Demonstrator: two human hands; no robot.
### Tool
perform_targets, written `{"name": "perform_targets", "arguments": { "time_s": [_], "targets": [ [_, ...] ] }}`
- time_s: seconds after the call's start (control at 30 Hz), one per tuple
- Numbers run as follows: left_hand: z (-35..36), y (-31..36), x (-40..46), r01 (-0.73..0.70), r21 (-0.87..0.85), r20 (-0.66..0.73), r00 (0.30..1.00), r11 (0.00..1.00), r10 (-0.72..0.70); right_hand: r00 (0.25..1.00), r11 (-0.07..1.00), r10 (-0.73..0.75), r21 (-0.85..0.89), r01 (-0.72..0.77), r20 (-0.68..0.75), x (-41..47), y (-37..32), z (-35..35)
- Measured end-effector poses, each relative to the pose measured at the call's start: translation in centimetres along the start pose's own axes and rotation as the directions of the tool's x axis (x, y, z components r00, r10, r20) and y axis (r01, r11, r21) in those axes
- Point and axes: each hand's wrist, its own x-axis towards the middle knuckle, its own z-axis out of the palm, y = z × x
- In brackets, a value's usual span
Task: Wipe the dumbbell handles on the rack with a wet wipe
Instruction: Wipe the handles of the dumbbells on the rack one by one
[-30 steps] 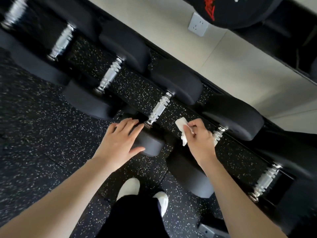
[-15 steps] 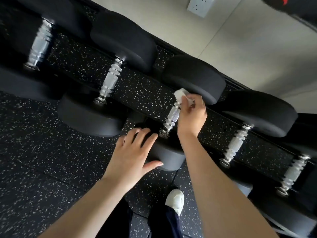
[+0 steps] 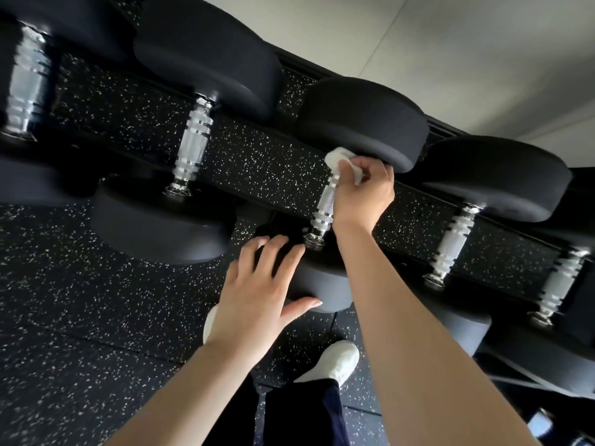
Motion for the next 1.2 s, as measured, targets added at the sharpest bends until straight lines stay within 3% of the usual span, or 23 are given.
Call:
{"name": "perform_targets", "arguments": {
  "time_s": [0.13,0.37,0.53,0.6,0.7,0.8,0.93,1.07,1.2],
  "targets": [
    [0.0,-0.1,0.0,-0.009,0.011,0.004,1.000,1.000,0.009,0.977,0.994,-0.023,-0.097,0.045,0.214,0.8,0.5,-1.2],
    [-0.1,0.0,0.0,0.004,-0.008,0.009,1.000,1.000,-0.004,0.825,0.974,0.006,-0.189,0.123,0.565,-2.2,2.2,-3.9],
    [0.0,0.2,0.0,0.006,-0.033,-0.021,1.000,0.999,-0.007,0.739,0.966,0.126,-0.251,0.061,0.662,-2.9,3.0,-4.7],
    [-0.1,0.2,0.0,0.006,-0.034,-0.014,1.000,0.999,-0.006,0.689,0.953,0.140,-0.287,0.103,0.711,-2.3,2.8,-4.9],
    [-0.2,0.2,0.0,0.010,-0.037,0.000,1.000,0.999,-0.010,0.640,0.934,0.153,-0.321,0.155,0.753,-1.7,2.7,-5.1],
    [-0.2,0.2,0.0,0.009,-0.043,0.005,1.000,0.999,-0.009,0.652,0.931,0.137,-0.321,0.171,0.746,-1.6,3.5,-5.4],
    [-0.2,0.2,0.0,0.008,-0.040,0.002,1.000,0.999,-0.008,0.677,0.959,0.166,-0.277,0.057,0.717,-1.9,4.6,-5.7],
    [0.0,0.2,-0.1,0.008,-0.041,-0.012,1.000,0.999,-0.008,0.661,0.963,0.265,-0.219,-0.154,0.702,-2.0,4.6,-5.3],
    [0.0,0.2,0.0,0.009,-0.045,-0.006,1.000,0.999,-0.009,0.670,0.948,0.316,-0.202,-0.244,0.672,-2.0,4.8,-4.3]
  ]
}}
